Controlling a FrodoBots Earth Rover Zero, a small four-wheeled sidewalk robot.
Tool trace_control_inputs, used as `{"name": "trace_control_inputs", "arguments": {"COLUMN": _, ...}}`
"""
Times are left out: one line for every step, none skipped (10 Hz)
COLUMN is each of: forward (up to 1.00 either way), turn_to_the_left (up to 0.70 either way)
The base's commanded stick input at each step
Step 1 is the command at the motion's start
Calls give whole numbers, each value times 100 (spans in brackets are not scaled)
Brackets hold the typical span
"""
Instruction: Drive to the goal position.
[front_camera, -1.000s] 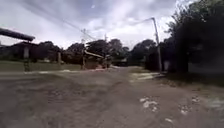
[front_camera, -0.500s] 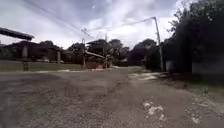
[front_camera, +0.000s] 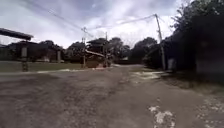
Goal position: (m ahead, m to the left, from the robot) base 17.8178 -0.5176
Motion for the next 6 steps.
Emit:
{"name": "trace_control_inputs", "arguments": {"forward": 50, "turn_to_the_left": 0}}
{"name": "trace_control_inputs", "arguments": {"forward": 50, "turn_to_the_left": 0}}
{"name": "trace_control_inputs", "arguments": {"forward": 50, "turn_to_the_left": 0}}
{"name": "trace_control_inputs", "arguments": {"forward": 50, "turn_to_the_left": 0}}
{"name": "trace_control_inputs", "arguments": {"forward": 50, "turn_to_the_left": 0}}
{"name": "trace_control_inputs", "arguments": {"forward": 50, "turn_to_the_left": 0}}
